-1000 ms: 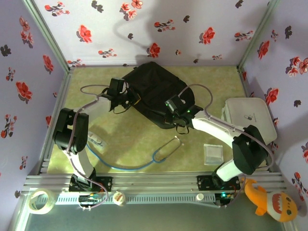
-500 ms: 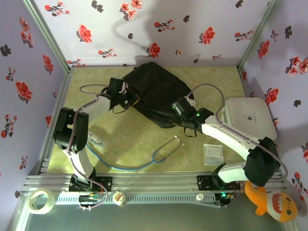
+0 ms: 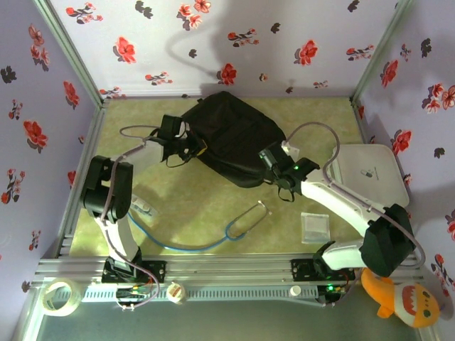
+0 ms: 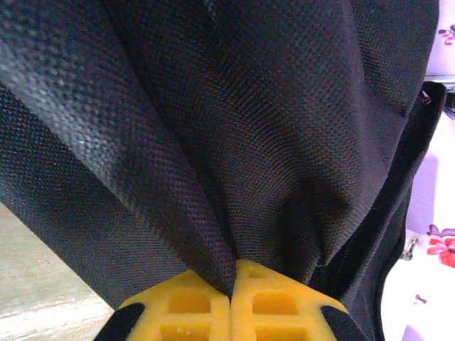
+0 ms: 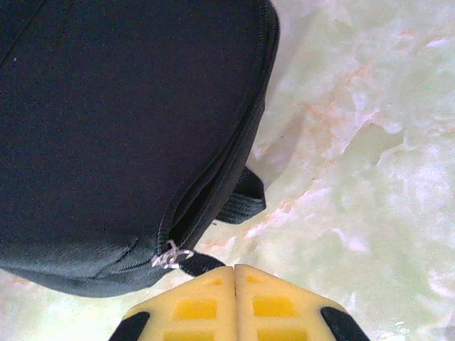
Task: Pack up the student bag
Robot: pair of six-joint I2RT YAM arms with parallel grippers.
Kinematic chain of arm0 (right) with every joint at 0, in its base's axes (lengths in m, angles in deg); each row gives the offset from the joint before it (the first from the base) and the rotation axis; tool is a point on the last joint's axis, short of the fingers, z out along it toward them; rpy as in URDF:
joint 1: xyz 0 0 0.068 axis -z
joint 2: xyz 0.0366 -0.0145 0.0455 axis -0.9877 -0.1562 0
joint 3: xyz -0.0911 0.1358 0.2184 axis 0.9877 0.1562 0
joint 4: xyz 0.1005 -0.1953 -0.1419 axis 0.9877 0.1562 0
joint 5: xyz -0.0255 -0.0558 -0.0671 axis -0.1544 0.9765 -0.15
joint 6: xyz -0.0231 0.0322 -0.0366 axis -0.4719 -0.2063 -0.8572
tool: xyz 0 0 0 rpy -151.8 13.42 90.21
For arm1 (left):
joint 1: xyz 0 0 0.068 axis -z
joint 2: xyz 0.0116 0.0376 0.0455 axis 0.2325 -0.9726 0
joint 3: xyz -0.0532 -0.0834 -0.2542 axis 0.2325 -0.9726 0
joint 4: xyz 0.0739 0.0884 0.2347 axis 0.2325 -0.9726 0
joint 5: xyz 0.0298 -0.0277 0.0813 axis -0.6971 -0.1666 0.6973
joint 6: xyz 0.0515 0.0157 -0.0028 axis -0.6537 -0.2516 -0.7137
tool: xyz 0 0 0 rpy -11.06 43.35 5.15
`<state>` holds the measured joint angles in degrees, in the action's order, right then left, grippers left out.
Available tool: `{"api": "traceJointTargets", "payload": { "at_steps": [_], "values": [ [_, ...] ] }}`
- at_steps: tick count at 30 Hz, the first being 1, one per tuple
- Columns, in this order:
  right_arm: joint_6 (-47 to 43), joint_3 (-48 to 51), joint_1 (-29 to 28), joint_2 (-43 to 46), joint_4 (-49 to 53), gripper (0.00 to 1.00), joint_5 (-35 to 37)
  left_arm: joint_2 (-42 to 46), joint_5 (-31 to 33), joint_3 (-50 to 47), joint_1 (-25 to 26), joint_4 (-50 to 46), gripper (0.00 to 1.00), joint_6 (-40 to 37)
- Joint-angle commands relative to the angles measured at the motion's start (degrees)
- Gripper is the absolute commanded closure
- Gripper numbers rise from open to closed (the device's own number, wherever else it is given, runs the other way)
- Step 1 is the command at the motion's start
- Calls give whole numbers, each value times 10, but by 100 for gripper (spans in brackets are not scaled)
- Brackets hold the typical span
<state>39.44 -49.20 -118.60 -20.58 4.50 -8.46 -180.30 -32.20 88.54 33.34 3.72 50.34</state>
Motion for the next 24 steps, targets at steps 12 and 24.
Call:
{"api": "traceJointTargets", "payload": {
  "at_steps": [12, 24],
  "values": [
    [-74, -11, 66, -50, -48, 100, -16, -30, 20, 33, -52, -10, 100, -45],
    [-151, -73, 28, -187, -179, 100, -239, -2, 54, 27, -110, -73, 56, -96]
  ]
}}
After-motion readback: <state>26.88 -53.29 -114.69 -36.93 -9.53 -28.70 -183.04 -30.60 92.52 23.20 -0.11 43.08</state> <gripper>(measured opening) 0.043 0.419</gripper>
